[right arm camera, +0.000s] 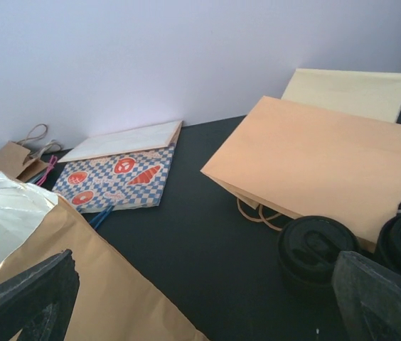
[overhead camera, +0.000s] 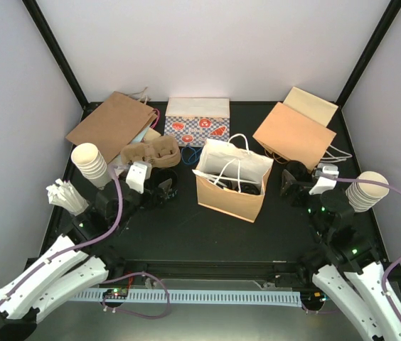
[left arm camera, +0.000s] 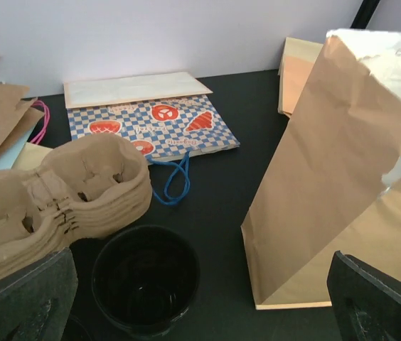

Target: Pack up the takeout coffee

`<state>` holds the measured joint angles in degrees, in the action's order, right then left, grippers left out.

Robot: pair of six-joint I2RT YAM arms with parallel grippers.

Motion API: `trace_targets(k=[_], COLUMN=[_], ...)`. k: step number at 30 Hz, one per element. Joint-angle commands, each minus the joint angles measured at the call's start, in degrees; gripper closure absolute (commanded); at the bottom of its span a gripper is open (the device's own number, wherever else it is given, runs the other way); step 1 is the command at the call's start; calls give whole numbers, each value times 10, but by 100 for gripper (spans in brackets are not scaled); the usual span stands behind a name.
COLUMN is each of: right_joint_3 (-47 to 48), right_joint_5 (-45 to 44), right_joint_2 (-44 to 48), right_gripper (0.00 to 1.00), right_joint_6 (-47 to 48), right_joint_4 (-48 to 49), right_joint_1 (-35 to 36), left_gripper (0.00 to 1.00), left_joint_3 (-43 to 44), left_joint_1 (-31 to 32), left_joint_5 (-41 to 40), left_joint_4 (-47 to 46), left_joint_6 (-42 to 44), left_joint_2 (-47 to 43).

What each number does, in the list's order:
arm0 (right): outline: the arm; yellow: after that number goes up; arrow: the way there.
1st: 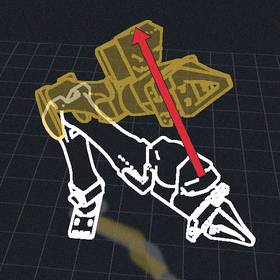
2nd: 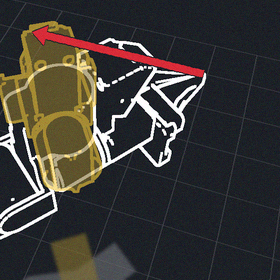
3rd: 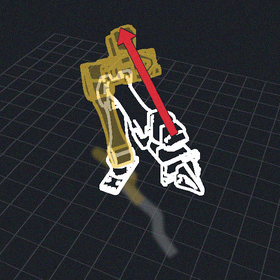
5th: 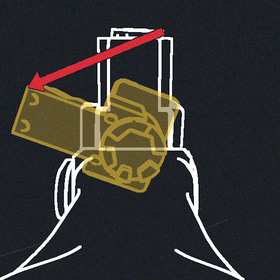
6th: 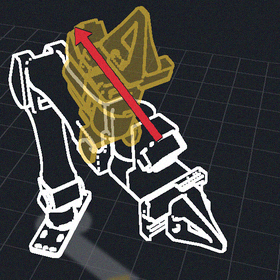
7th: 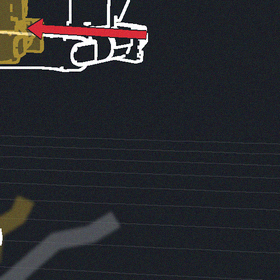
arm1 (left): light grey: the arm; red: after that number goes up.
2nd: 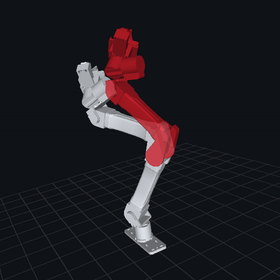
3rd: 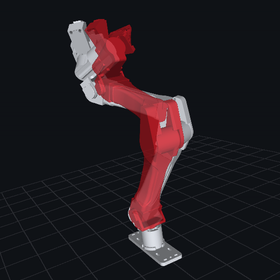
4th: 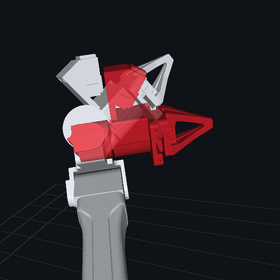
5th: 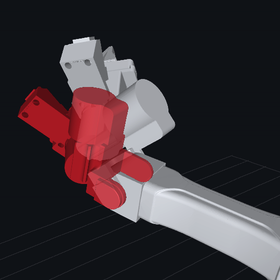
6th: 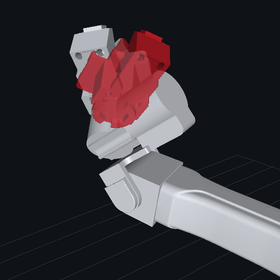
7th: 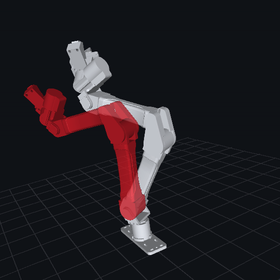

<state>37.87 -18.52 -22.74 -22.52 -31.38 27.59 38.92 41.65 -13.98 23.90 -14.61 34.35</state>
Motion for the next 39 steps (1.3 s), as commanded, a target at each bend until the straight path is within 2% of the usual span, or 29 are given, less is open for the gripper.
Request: trace_targets(k=[1,9,18,29,35,37,39], right_joint_3=[-31,-80,-142,-125,-117,-110,-118], right_joint_5=[15,10,-24,-53,-74,-68,-46], right_joint_2=[25,24,48,-14,-74,-108,-138], right_gripper=[0,0,3,2,2,2,2], right_joint_6=[30,46,77,90,143,153,165], right_joint_4=[97,136,206,201,252,277,326], right_joint_1=[-3,-3,-3,-3,-5,-20,-38], left_gripper=[1,1,1,1,1,1,1], left_joint_3=[-28,-89,-92,-87,-97,-101,-109], left_joint_1=[-2,-3,-14,-98,-203,-230,-240], left_joint_5=[-6,13,-58,-10,57,57,20], left_joint_4=[-56,-113,-125,-118,-143,-169,-207], left_joint_6=[1,31,28,16,-2,-2,7], left_joint_2=[-28,-15,9,20,34,49,67])
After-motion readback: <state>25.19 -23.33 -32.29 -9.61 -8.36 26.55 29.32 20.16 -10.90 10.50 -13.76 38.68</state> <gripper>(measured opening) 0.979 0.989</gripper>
